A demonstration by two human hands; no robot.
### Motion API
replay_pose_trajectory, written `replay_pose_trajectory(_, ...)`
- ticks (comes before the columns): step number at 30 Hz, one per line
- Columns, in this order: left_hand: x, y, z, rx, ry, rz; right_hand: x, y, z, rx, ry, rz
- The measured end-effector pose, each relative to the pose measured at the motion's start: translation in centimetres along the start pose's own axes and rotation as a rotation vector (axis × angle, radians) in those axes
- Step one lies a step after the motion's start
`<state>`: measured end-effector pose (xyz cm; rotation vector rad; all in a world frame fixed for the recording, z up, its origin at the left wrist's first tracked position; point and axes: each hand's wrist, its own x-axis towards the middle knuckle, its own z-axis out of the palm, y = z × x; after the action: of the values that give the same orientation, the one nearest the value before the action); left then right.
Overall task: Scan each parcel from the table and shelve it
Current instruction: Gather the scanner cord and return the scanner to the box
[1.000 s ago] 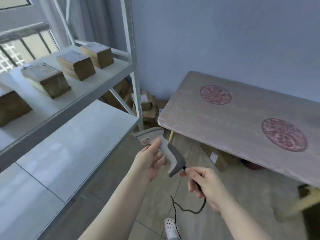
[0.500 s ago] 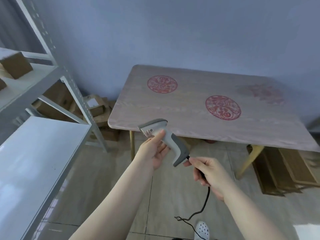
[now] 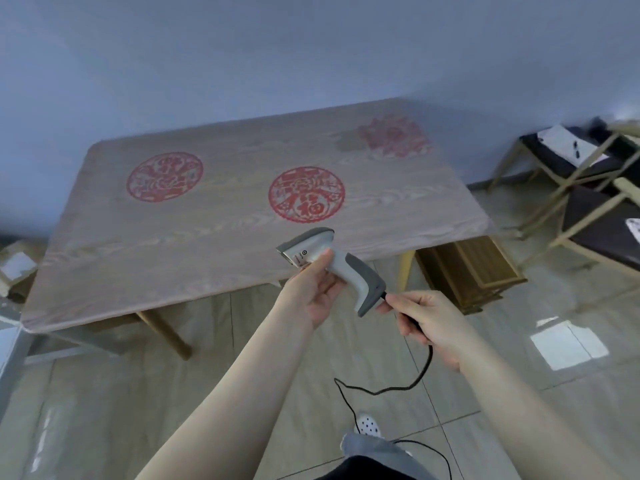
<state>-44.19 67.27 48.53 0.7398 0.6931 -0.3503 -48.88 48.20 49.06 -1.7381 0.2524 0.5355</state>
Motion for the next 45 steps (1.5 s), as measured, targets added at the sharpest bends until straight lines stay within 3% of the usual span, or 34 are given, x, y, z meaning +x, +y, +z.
replay_pose_trajectory(9, 6.3, -8.0, 16.1, 0.147, -0.087, -0.205, 1.3, 1.6, -16.6, 0.032, 0.217, 0.112)
replay_pose_trajectory(20, 15.0, -11.8, 26.9, 0.329, -0.183, -0.323, 6.7, 1.7, -25.5, 0.182, 0.296, 0.174)
replay_pose_trajectory(28, 19.4, -16.2, 34.4, 0.418, -0.246, -0.405, 9.6, 2.9, -31.9, 0.235, 0.484, 0.174)
replay_pose_trajectory(35, 21.5, -20.9, 41.3, 0.375, -0.238, -0.43, 10.9, 4.2, -41.3, 0.235, 0.44, 0.173)
replay_pose_trajectory(45, 24.2, -30.5, 50.3, 0.253, -0.072, -0.396, 13.8, 7.5, -56.3, 0.116, 0.292, 0.203)
